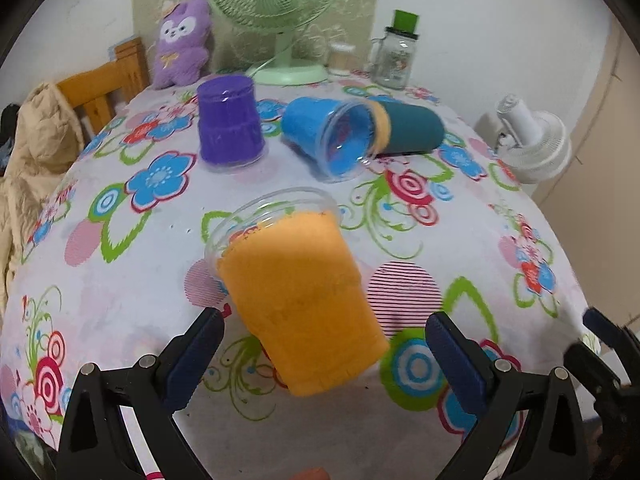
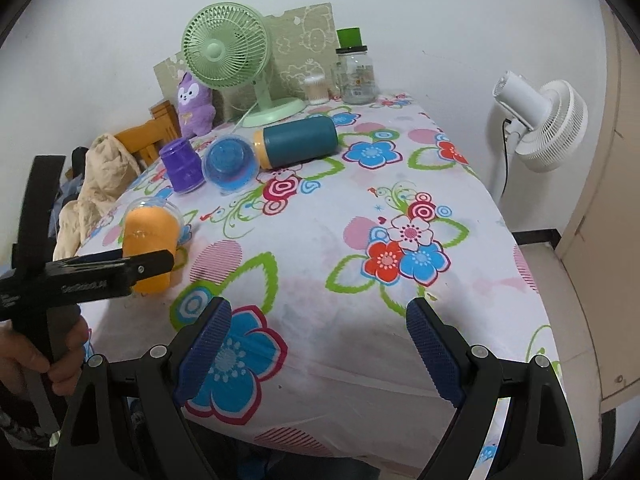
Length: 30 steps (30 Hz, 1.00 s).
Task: Flip cup upside down
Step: 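Turn the orange cup over with the right gripper, opening upward, then lower the orange cup onto the tablecloth and open the right gripper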
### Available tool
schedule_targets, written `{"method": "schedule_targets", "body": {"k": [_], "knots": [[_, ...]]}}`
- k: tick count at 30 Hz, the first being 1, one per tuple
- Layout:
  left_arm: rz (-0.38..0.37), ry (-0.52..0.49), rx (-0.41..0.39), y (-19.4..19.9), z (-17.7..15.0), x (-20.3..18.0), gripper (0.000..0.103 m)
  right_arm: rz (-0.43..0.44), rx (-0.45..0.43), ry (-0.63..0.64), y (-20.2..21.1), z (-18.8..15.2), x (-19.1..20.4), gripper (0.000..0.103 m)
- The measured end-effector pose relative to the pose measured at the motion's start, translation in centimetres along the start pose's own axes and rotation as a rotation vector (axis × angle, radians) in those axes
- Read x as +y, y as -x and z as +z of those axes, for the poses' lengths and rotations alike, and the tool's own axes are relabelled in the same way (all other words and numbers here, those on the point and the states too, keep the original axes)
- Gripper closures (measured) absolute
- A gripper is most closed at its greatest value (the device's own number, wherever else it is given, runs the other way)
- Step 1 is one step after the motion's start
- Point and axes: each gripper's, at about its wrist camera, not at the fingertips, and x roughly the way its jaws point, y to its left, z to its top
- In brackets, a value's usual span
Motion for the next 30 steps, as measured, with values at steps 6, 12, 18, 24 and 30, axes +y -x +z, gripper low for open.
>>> {"method": "schedule_targets", "body": {"k": [6,12,18,24,30], "knots": [[0.03,0.009,0.011,-0.9,-0.2,0.4,0.001,0.007,0.003,-0.003,-0.3,0.1,0.0,0.012],[0.006,0.036,0.006,-1.1,-0.3,1.3,0.03,0.017,0.017,-0.003,-0.9,0.0,0.2,0.012],[-0.002,0.025,-0.002,-0.7,0.0,1.6,0.044,0.021,0.031,-0.001,-1.4,-0.2,0.5,0.012],[-0.005,-0.001,-0.055,0.9,0.5,1.4,0.046,0.029,0.036,0.007,-1.5,-0.1,1.0,0.012],[-0.008,-0.002,-0.088,2.1,1.0,1.7,0.047,0.035,0.042,0.016,-1.7,-0.2,1.4,0.012]]}}
